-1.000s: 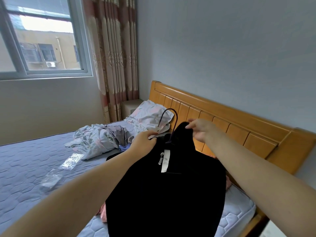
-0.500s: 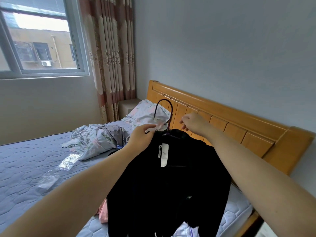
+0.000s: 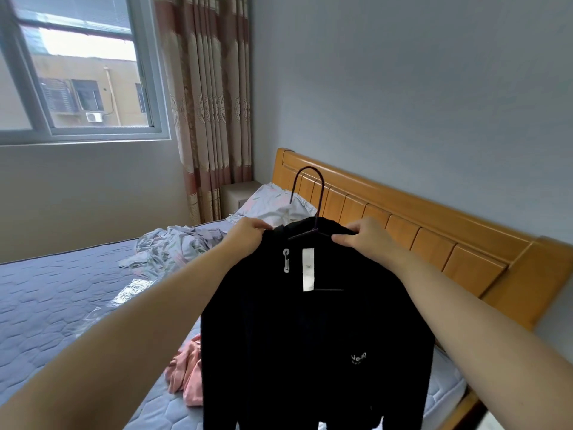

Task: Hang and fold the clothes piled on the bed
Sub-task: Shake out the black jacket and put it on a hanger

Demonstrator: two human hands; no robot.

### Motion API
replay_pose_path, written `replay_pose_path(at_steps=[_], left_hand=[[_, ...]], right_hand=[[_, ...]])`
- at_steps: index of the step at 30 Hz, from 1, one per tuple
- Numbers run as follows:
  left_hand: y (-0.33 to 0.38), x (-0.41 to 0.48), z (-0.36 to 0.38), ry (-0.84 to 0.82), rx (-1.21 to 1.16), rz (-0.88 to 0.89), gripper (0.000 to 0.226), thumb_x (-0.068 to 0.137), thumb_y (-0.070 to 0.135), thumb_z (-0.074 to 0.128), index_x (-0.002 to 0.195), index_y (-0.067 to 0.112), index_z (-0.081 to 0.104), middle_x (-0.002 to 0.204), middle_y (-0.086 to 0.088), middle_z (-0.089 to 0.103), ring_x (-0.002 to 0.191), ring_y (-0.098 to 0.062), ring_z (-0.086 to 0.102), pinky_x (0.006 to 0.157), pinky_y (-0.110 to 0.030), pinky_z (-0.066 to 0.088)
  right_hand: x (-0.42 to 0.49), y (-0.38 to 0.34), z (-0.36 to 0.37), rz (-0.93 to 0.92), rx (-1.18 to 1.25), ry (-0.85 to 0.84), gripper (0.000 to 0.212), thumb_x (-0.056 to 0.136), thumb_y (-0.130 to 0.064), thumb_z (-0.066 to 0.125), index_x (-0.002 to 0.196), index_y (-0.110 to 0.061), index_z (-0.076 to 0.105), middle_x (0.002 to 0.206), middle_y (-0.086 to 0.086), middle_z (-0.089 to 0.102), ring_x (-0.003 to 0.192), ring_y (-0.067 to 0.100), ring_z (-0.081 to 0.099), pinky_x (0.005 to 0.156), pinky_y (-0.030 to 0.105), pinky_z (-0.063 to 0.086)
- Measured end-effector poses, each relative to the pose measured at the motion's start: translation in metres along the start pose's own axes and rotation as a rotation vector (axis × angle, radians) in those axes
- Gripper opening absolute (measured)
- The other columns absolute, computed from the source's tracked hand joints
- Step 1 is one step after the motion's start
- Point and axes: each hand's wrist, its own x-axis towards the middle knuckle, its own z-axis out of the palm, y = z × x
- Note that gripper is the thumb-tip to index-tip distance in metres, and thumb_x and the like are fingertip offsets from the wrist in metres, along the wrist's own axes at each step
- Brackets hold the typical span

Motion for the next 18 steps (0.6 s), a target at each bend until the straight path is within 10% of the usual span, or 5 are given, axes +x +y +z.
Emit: replay_pose_path(at_steps=[4, 8, 12, 18], left_hand=[[0.0, 0.001, -0.012, 0.063, 0.285, 0.009, 0.027, 0.089, 0.008, 0.047, 0.101, 0.014, 0.071, 0.11, -0.006, 0.068, 0.094, -0.023, 0.062, 0.08, -0.03, 0.048], [0.025, -0.003, -0.005, -0.114, 0.183, -0.031, 0.055, 0.088, 0.057, 0.051, 0.076, 0.006, 0.068, 0.069, -0.002, 0.059, 0.065, -0.016, 0.054, 0.069, -0.03, 0.043], [0.033, -0.001, -0.004, -0.126, 0.265, -0.016, 0.032, 0.084, 0.032, 0.066, 0.075, 0.002, 0.069, 0.059, -0.003, 0.05, 0.056, -0.017, 0.049, 0.054, -0.022, 0.039], [0.035, -0.002, -0.007, -0.061, -0.934, -0.402, 0.019, 0.091, -0.013, 0.037, 0.085, -0.004, 0.052, 0.078, -0.013, 0.056, 0.071, -0.019, 0.059, 0.059, -0.025, 0.055]], right_hand=[[-0.003, 0.006, -0.002, -0.01, 0.028, 0.047, 0.022, 0.089, -0.022, 0.065, 0.084, -0.001, 0.073, 0.072, 0.015, 0.065, 0.062, 0.019, 0.059, 0.058, 0.025, 0.041], [-0.002, 0.007, -0.001, -0.014, 0.011, 0.066, 0.02, 0.089, -0.022, 0.065, 0.08, -0.006, 0.073, 0.064, 0.006, 0.064, 0.058, 0.014, 0.059, 0.055, 0.021, 0.04], [0.001, 0.007, 0.003, -0.034, -0.01, 0.08, 0.024, 0.088, -0.024, 0.067, 0.082, -0.002, 0.073, 0.078, 0.021, 0.068, 0.067, 0.027, 0.062, 0.061, 0.029, 0.042], [0.001, 0.019, 0.005, -0.025, -0.052, 0.167, 0.028, 0.087, -0.028, 0.066, 0.08, -0.001, 0.072, 0.077, 0.02, 0.068, 0.072, 0.034, 0.065, 0.063, 0.035, 0.046]])
